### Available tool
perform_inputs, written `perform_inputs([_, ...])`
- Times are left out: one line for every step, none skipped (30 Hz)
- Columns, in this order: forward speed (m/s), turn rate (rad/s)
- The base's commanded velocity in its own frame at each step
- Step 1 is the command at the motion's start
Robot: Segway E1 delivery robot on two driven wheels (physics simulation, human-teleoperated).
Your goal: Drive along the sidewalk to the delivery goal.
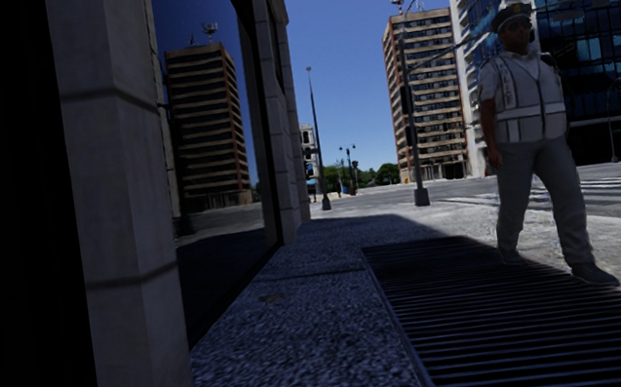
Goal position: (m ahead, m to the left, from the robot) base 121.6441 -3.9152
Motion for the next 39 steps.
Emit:
perform_inputs([2.00,-0.24])
perform_inputs([2.00,-0.24])
perform_inputs([2.00,-0.24])
perform_inputs([2.00,-0.24])
perform_inputs([2.00,-0.24])
perform_inputs([2.00,-0.24])
perform_inputs([2.00,-0.24])
perform_inputs([2.00,-0.24])
perform_inputs([2.00,-0.24])
perform_inputs([2.00,-0.24])
perform_inputs([2.00,-0.24])
perform_inputs([2.00,-0.24])
perform_inputs([2.00,-0.24])
perform_inputs([2.00,-0.24])
perform_inputs([2.00,-0.24])
perform_inputs([2.00,-0.24])
perform_inputs([2.00,-0.24])
perform_inputs([2.00,-0.24])
perform_inputs([2.00,-0.24])
perform_inputs([2.00,-0.24])
perform_inputs([2.00,-0.24])
perform_inputs([2.00,-0.24])
perform_inputs([2.00,-0.24])
perform_inputs([2.00,-0.24])
perform_inputs([2.00,-0.24])
perform_inputs([2.00,-0.24])
perform_inputs([2.00,-0.24])
perform_inputs([2.00,-0.24])
perform_inputs([2.00,-0.25])
perform_inputs([2.00,-0.26])
perform_inputs([2.00,-0.27])
perform_inputs([2.00,-0.28])
perform_inputs([2.00,-0.28])
perform_inputs([2.00,-0.28])
perform_inputs([2.00,-0.28])
perform_inputs([2.00,-0.28])
perform_inputs([2.00,-0.28])
perform_inputs([2.00,-0.28])
perform_inputs([2.00,-0.28])
